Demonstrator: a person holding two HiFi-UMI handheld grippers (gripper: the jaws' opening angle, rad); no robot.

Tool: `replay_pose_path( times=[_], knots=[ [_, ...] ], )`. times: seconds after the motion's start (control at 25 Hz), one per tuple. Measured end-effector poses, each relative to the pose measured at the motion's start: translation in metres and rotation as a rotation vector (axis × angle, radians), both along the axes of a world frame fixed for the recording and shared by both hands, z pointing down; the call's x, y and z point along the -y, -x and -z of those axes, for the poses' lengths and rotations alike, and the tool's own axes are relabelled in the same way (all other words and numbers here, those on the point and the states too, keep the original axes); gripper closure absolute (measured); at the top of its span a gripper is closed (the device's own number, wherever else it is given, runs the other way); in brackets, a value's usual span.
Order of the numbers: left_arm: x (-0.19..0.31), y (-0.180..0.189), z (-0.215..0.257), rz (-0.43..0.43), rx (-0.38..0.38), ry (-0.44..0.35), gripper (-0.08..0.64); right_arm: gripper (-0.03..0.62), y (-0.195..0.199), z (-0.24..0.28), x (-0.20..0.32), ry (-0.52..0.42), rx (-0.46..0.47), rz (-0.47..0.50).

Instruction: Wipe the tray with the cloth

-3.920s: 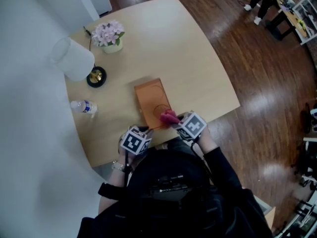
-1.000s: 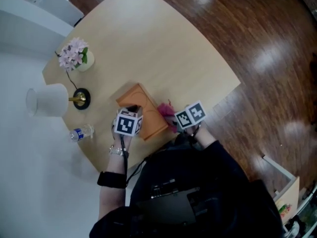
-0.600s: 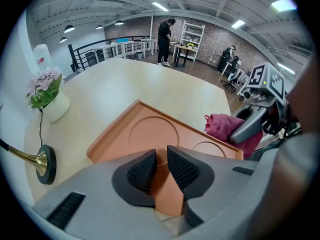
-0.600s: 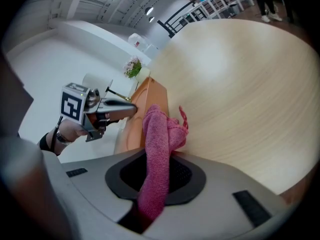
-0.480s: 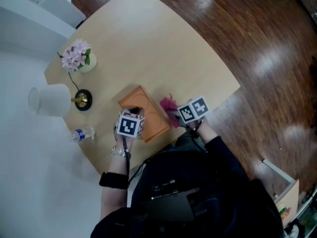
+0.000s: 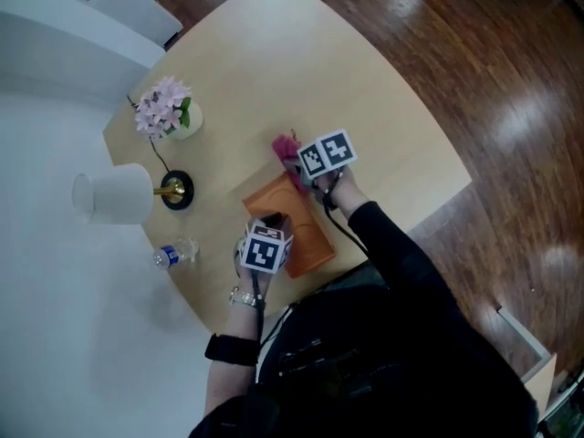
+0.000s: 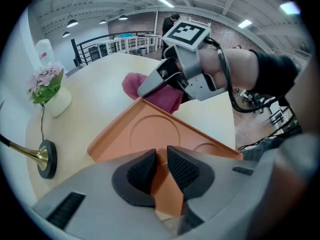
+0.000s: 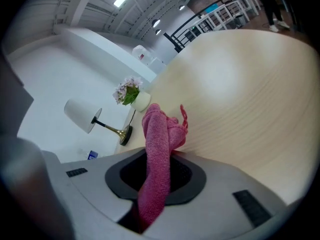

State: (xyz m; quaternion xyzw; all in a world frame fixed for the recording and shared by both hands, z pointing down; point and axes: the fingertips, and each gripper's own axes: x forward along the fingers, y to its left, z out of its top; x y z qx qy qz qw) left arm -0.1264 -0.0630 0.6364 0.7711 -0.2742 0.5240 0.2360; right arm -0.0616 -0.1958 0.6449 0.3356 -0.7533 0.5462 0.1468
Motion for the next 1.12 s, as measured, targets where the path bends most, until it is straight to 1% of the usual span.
replay_pose_path(
  times=[0.12,0.28,0.4,0.6,0.76,0.88,1.12],
  knots=[
    [0.000,-0.001,0.001,0.004,0.004,0.006,0.486,0.522,0.009,-0.008,0.003,0.030,0.036,0.003],
    [0.001,0.000,0.001,-0.002,-0.005,0.014,0.488,0.522,0.008,-0.006,0.000,0.059,0.123,-0.020],
    [0.001,0.000,0.001,-0.004,-0.011,0.015,0.488,0.522,0.004,-0.005,-0.013,0.071,0.145,-0.025],
    [0.001,0.001,-0.001,-0.027,-0.014,0.003,0.489,0.522,-0.004,-0.010,-0.059,0.100,0.141,-0.035],
    [0.001,0.003,-0.001,-0.045,-0.014,-0.011,0.489,0.522,-0.012,-0.017,-0.115,0.150,0.124,-0.042],
    [-0.002,0.000,-0.001,-0.066,-0.027,-0.008,0.489,0.522,-0.020,-0.021,-0.156,0.177,0.110,-0.059],
    [-0.002,-0.003,-0.001,-0.096,-0.048,-0.030,0.491,0.522,-0.030,-0.021,-0.211,0.192,0.068,-0.105]
  ],
)
